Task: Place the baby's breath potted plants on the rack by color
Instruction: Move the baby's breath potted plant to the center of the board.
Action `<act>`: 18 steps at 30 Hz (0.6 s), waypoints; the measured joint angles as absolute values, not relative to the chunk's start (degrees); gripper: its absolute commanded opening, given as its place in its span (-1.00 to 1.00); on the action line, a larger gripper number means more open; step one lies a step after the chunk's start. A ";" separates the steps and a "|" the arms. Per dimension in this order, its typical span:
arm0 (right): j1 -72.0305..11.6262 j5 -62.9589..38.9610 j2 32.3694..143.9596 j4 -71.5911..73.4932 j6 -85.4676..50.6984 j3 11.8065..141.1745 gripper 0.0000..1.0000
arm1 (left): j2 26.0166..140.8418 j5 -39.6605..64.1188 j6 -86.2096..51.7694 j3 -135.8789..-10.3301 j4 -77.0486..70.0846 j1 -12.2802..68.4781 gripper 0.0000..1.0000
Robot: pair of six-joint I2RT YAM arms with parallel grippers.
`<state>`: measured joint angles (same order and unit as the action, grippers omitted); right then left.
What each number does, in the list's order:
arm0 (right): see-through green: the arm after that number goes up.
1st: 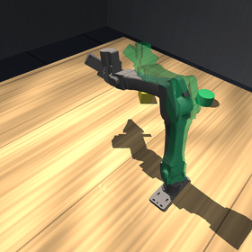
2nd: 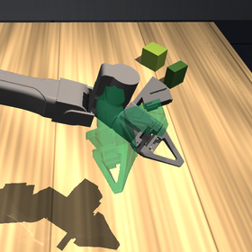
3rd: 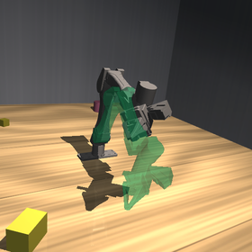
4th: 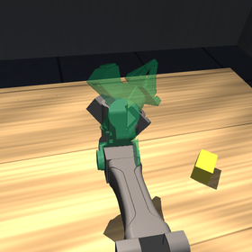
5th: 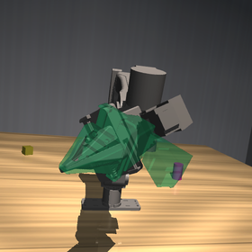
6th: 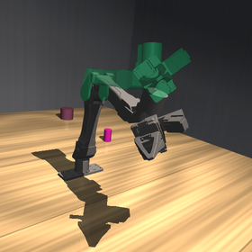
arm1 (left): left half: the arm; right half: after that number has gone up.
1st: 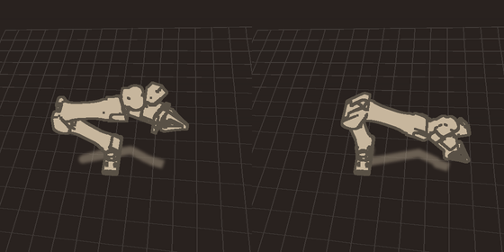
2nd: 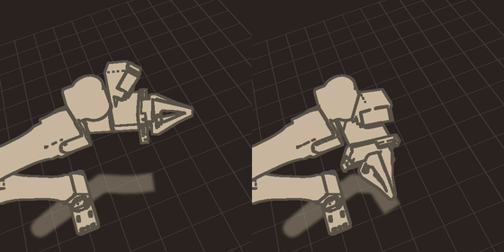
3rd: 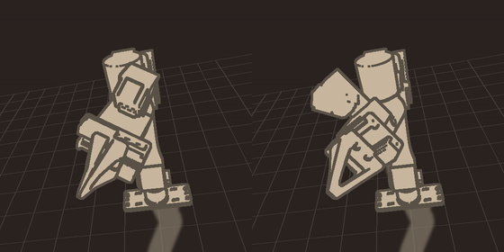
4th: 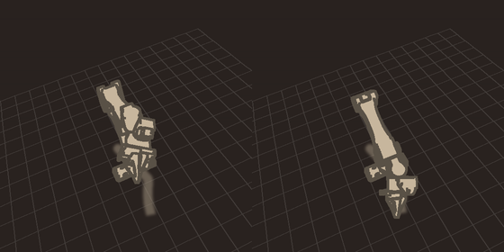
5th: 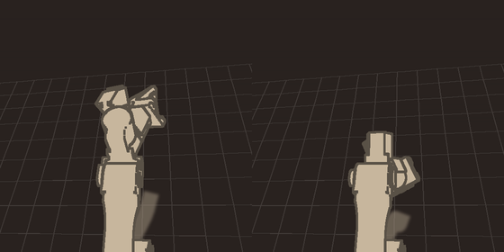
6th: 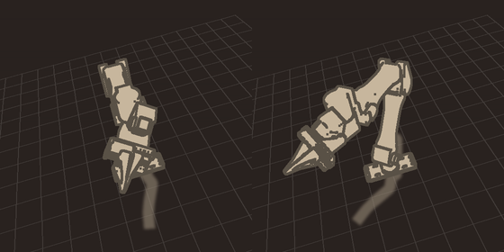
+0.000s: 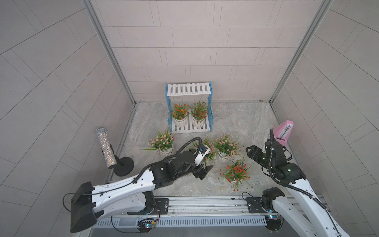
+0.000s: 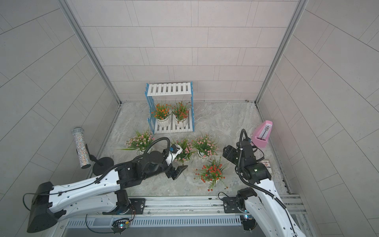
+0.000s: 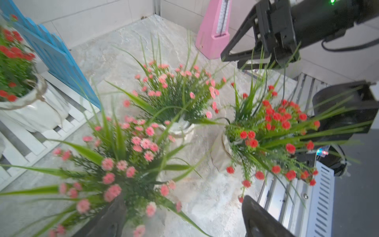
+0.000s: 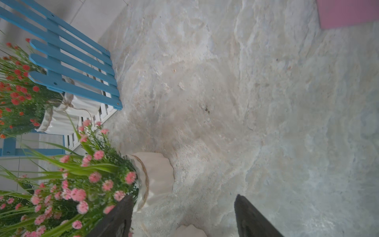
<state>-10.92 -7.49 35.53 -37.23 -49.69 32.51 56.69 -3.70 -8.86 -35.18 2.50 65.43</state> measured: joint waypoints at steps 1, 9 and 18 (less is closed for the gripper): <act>-10.92 -7.84 34.83 -37.98 -50.35 31.68 0.56 | 57.36 -5.39 -8.93 -33.36 0.36 67.13 0.83; -10.92 -11.11 32.51 -42.92 -53.25 30.17 0.42 | 68.49 -13.67 -8.47 -28.16 -16.88 75.96 0.82; -10.92 -16.58 35.14 -44.93 -55.92 28.88 0.27 | 83.96 -14.15 -7.86 -25.23 -38.48 77.30 0.82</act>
<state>-10.92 -16.58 35.14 -44.93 -55.92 28.88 83.96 -14.15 -7.86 -25.23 -38.48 77.30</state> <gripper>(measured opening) 0.656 0.911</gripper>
